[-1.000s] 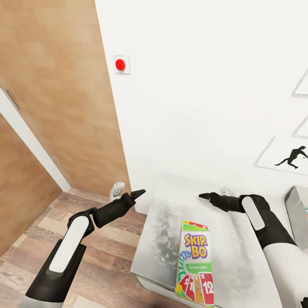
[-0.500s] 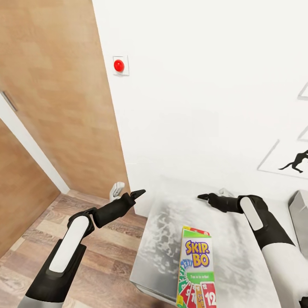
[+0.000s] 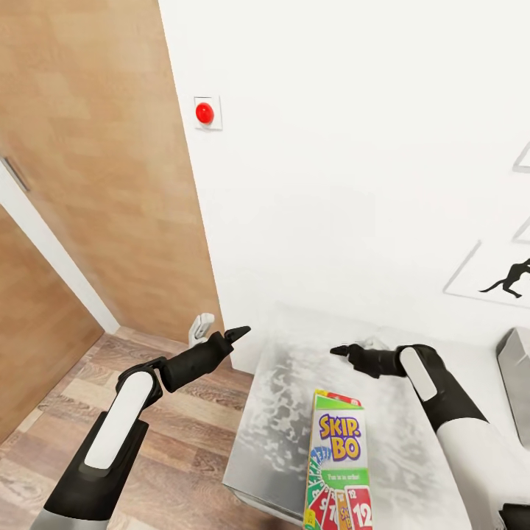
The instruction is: Put all the toys in the child's room - the three board games (two on the bed and one on the table), the two jigsaw puzzles on the table, and the tennis ball on the table - inside the toy box on the table in the child's room.
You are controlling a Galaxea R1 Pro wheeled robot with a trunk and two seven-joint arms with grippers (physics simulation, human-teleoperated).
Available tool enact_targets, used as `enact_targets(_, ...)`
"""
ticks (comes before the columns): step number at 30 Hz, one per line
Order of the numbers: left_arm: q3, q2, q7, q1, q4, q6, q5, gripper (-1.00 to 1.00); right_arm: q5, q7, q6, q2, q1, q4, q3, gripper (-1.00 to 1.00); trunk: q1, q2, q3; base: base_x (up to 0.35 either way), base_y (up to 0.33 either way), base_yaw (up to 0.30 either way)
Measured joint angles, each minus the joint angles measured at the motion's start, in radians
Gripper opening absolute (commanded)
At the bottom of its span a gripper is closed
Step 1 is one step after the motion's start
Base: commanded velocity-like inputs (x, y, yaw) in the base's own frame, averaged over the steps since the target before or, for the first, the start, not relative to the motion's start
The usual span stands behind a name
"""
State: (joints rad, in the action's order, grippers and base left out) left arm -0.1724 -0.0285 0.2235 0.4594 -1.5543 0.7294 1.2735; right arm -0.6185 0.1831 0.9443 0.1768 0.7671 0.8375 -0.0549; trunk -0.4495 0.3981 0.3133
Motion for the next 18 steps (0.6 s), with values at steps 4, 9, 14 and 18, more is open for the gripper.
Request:
enact_targets(4, 0.0, 0.0, 0.0, 0.0, 0.0, 0.0, 0.001, 1.0, 0.002, -0.001, -0.003, -0.013, 0.003, -0.042, 0.005, 1.0, 0.0, 0.0, 0.0, 0.002, 0.0, 0.0)
enact_targets(9, 0.0, 0.0, 0.0, 0.0, 0.0, 0.0, 0.0, 1.0, 0.003, -0.001, -0.006, -0.029, 0.007, -0.086, 0.018, 1.0, 0.0, 0.0, 0.0, 0.001, 0.0, 0.0)
enact_targets(14, 0.0, 0.0, 0.0, 0.0, 0.0, 0.0, 0.0, 1.0, 0.012, -0.003, -0.007, -0.041, 0.008, -0.083, 0.031, 1.0, 0.0, 0.001, 0.0, 0.0, 0.0, 0.0)
enact_targets(18, 0.0, 0.0, 0.0, 0.0, 0.0, 0.0, 0.0, 1.0, 0.015, -0.004, -0.007, -0.044, 0.009, -0.082, 0.036, 1.0, 0.0, 0.001, 0.0, 0.0, 0.0, 0.0)
